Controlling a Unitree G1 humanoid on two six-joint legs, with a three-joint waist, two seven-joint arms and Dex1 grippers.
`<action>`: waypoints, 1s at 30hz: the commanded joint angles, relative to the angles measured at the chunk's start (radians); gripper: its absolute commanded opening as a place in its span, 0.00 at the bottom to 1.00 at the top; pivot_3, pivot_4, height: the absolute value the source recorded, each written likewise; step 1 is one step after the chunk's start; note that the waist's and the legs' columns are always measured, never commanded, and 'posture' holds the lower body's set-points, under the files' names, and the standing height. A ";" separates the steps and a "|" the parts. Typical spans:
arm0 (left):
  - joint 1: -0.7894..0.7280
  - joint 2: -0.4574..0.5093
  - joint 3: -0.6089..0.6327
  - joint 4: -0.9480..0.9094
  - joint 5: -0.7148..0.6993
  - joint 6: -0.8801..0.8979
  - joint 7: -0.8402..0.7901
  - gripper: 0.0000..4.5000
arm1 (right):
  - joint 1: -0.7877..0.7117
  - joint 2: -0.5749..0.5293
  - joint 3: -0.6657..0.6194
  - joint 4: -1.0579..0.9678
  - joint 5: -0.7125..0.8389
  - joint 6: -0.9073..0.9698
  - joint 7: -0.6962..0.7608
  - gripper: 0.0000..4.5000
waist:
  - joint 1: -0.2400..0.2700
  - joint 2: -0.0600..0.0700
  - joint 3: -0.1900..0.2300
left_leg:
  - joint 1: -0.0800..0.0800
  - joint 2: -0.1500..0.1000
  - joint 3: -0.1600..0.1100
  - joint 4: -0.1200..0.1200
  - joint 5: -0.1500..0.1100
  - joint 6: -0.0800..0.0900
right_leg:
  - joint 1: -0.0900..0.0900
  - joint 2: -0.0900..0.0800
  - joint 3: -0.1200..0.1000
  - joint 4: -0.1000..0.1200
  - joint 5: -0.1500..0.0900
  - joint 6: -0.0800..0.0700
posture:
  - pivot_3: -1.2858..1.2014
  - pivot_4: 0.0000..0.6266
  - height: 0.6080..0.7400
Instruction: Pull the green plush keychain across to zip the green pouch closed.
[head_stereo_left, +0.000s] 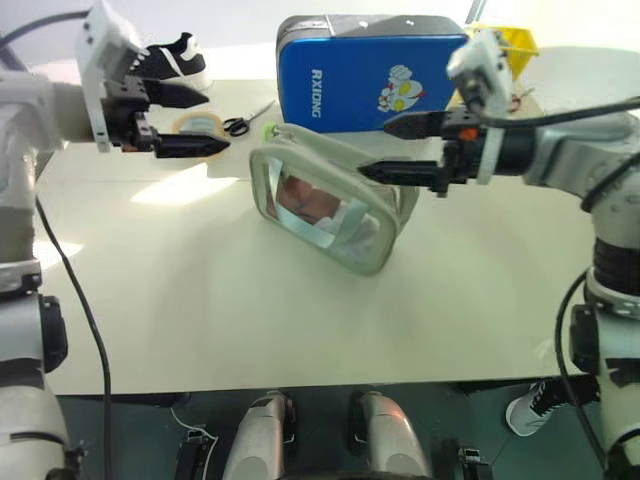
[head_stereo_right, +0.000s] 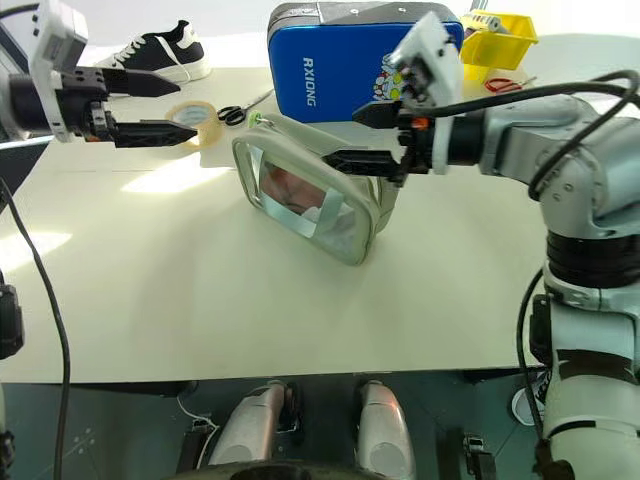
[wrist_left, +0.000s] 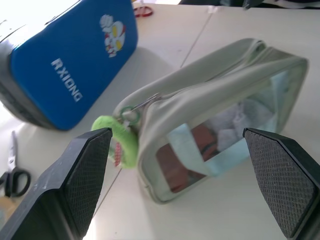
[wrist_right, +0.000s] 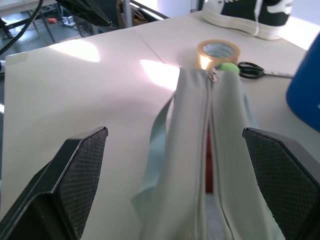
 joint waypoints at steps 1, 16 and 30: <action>0.003 0.021 0.010 -0.151 -0.064 0.049 -0.032 1.00 | -0.023 0.040 0.045 0.033 -0.064 -0.035 -0.042 1.00 | -0.002 0.000 0.000 | 0.000 -0.001 0.000 0.001 0.000 0.000 | 0.000 0.000 0.000 0.000 0.000 0.000 | 0.52 0.24 1.00; 0.050 0.062 0.035 -0.180 -0.070 0.043 0.019 1.00 | -0.048 0.149 0.255 0.220 -0.338 -0.376 0.084 0.11 | -0.005 0.000 0.000 | 0.000 0.000 0.000 0.002 0.002 -0.002 | 0.001 0.004 0.000 0.003 0.000 0.001 | 0.52 0.24 1.00; 0.146 0.135 0.111 -0.151 -0.061 0.025 0.095 1.00 | -0.215 0.239 0.336 0.737 -0.655 -1.316 0.343 0.01 | -0.004 0.000 0.000 | 0.001 0.001 0.000 0.001 0.006 -0.009 | 0.001 0.006 0.000 0.003 0.000 0.001 | 0.52 0.24 1.00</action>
